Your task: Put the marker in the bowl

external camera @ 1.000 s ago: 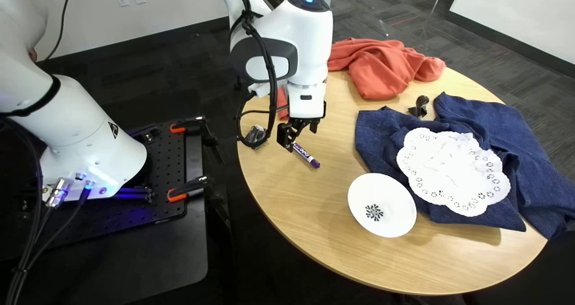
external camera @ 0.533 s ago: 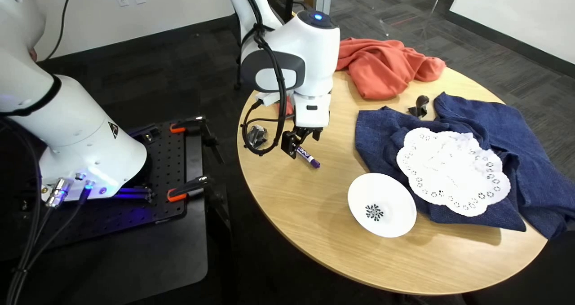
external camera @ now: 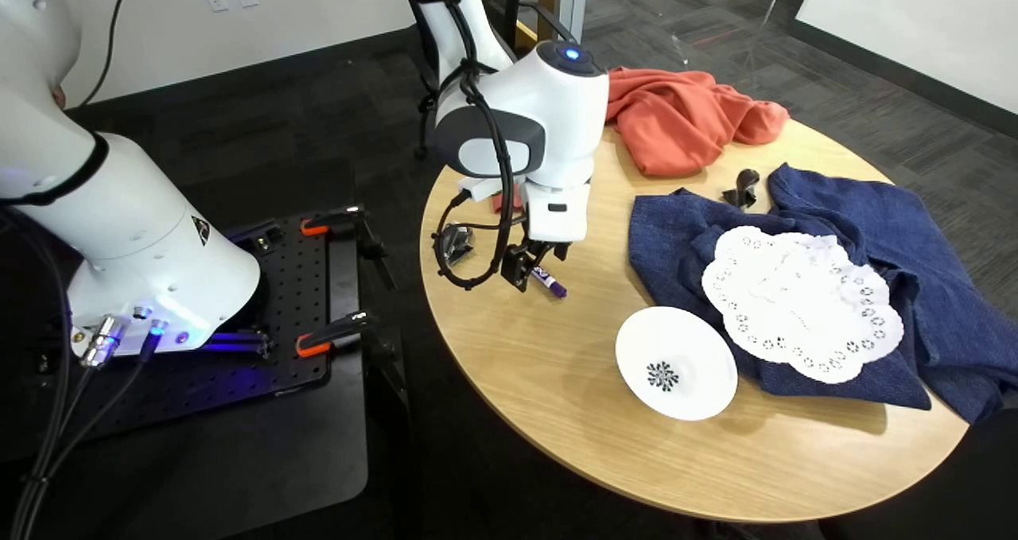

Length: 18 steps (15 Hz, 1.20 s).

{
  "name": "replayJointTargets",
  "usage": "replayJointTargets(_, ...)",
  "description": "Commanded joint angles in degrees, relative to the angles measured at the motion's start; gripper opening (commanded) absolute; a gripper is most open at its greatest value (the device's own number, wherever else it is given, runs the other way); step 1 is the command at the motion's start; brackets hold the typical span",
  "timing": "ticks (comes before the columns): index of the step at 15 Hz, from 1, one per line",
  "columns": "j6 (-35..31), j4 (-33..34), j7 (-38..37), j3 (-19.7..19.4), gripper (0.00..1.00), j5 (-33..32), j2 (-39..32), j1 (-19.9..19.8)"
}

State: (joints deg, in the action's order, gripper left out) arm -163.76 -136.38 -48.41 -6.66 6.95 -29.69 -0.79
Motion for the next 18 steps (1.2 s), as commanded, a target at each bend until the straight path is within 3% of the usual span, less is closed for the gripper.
replayJointTargets(1,-0.61,1.33,2.41,-0.96,0.66,2.1,-1.63,0.8)
replayJointTargets(8,-0.44,1.35,1.73,-1.84,0.12,1.94,-1.45,1.78)
replayJointTargets(10,-0.59,0.52,0.72,-3.04,0.0,1.61,-0.14,2.97)
replayJointTargets(12,-1.35,-0.86,-0.23,-4.99,0.05,1.12,2.12,4.64)
replayJointTargets(18,-4.0,-2.88,-4.68,-14.41,0.05,-1.37,9.12,10.51)
